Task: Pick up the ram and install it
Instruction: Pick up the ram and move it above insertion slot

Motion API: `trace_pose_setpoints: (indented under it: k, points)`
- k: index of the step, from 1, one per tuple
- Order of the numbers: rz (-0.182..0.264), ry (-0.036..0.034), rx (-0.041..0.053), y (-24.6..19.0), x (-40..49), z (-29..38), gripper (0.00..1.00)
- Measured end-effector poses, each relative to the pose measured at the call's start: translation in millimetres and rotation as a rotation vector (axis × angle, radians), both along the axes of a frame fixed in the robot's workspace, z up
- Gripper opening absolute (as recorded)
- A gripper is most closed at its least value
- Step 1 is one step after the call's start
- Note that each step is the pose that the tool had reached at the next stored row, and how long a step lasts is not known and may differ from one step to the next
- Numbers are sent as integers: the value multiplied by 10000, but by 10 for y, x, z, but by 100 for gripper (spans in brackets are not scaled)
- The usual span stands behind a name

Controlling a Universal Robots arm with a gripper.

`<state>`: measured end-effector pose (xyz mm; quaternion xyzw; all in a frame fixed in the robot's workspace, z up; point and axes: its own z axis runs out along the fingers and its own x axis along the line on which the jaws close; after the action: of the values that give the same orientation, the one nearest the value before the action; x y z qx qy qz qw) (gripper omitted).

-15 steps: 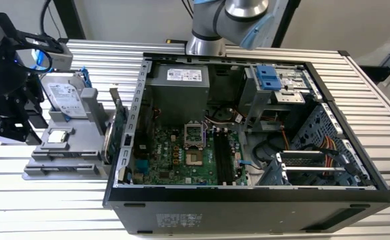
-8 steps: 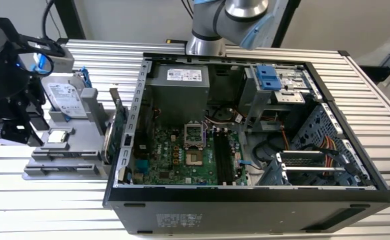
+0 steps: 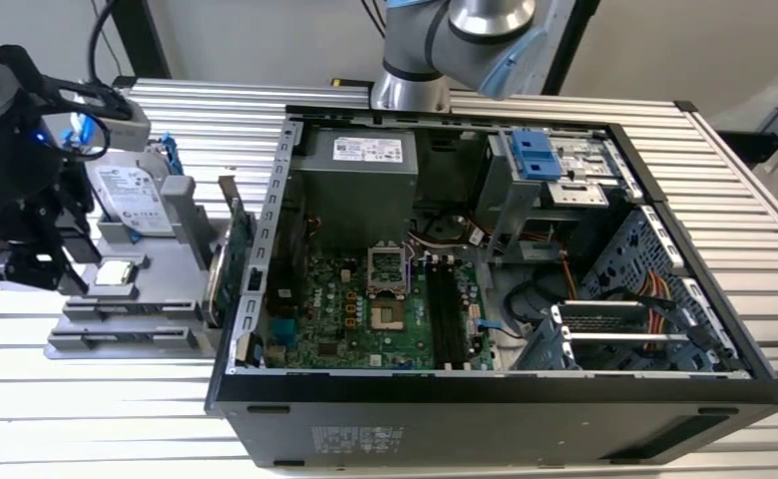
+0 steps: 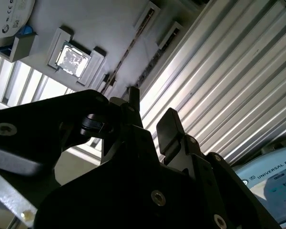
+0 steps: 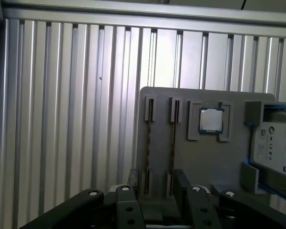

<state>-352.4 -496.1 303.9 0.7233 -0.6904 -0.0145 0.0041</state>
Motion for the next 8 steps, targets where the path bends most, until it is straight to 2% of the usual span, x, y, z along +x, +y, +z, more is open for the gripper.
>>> trace_pose_setpoints:
  k: [8]
  points:
    - [0, 2, -1, 7, 0, -50, 100]
